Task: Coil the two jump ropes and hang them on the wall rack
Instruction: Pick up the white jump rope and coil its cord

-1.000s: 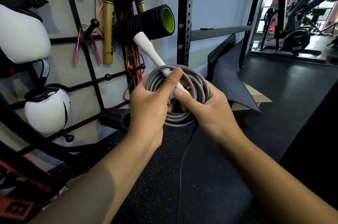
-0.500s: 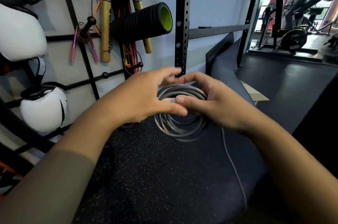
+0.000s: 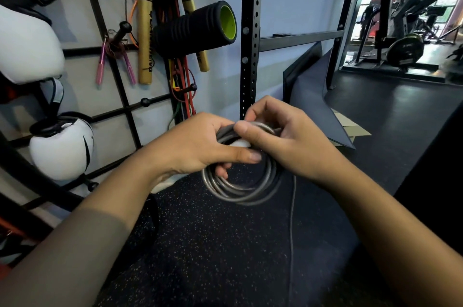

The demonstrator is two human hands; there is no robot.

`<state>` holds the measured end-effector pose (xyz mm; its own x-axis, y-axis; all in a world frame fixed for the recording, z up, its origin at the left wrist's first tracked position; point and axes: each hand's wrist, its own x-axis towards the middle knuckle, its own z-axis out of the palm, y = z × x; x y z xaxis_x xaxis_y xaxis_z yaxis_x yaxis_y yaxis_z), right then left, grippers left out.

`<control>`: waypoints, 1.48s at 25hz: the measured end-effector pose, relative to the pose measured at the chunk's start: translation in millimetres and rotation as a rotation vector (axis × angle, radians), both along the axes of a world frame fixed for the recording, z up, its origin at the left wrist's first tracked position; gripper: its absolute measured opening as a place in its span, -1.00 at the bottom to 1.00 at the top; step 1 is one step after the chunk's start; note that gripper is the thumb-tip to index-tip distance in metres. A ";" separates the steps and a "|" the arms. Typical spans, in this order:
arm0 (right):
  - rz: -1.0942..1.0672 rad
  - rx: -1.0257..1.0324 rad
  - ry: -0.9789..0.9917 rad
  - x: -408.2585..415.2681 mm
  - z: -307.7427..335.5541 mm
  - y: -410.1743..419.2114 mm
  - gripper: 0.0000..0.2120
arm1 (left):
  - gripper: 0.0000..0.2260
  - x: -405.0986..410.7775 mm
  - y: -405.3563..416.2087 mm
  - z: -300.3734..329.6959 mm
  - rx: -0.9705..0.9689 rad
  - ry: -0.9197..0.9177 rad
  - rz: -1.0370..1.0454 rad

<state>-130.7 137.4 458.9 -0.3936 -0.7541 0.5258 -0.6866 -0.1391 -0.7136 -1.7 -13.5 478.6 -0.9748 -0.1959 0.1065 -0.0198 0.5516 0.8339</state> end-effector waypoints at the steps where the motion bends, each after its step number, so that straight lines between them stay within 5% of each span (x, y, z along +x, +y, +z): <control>1: -0.009 -0.013 -0.030 -2.9 2.9 3.5 -0.65 | -0.86 2.6 -2.2 1.7 0.010 0.012 0.007; 9: -0.095 0.033 -0.292 -34.3 -11.8 15.7 -0.61 | -0.82 6.2 -10.3 14.3 0.823 0.518 0.163; 12: 0.057 0.048 -0.459 -2.2 -15.9 -3.7 -0.45 | -0.79 -14.6 21.9 0.3 1.033 0.603 0.337; 14: 0.202 0.067 -0.539 20.8 -17.7 -11.6 -0.26 | -0.71 -25.1 38.6 -9.9 1.033 0.607 0.560; 18: 0.117 -0.169 -0.475 46.4 -16.9 -12.1 -0.71 | -0.65 -29.3 45.5 -21.9 0.961 0.598 0.701; 24: 0.054 -0.267 -0.412 39.4 -13.9 -12.6 -0.89 | -0.63 -28.5 44.4 -24.2 0.820 0.495 0.610; 30: 0.038 -0.112 -0.546 18.7 -11.0 -5.0 -0.81 | -0.65 -26.4 49.8 -30.8 0.745 0.431 0.477; 35: 0.048 -0.004 -0.477 6.0 -4.7 1.0 -0.83 | -0.70 -22.0 42.9 -33.4 0.730 0.429 0.436; 37: 0.040 0.118 -0.354 -4.1 4.2 9.2 -0.90 | -0.45 -16.6 26.8 -29.3 0.652 0.519 0.494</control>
<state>-134.9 146.6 463.0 -0.5048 -0.8196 0.2712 -0.3902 -0.0636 -0.9185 -18.3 13.3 449.3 -0.6291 -0.7437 0.2263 0.3319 0.0064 0.9433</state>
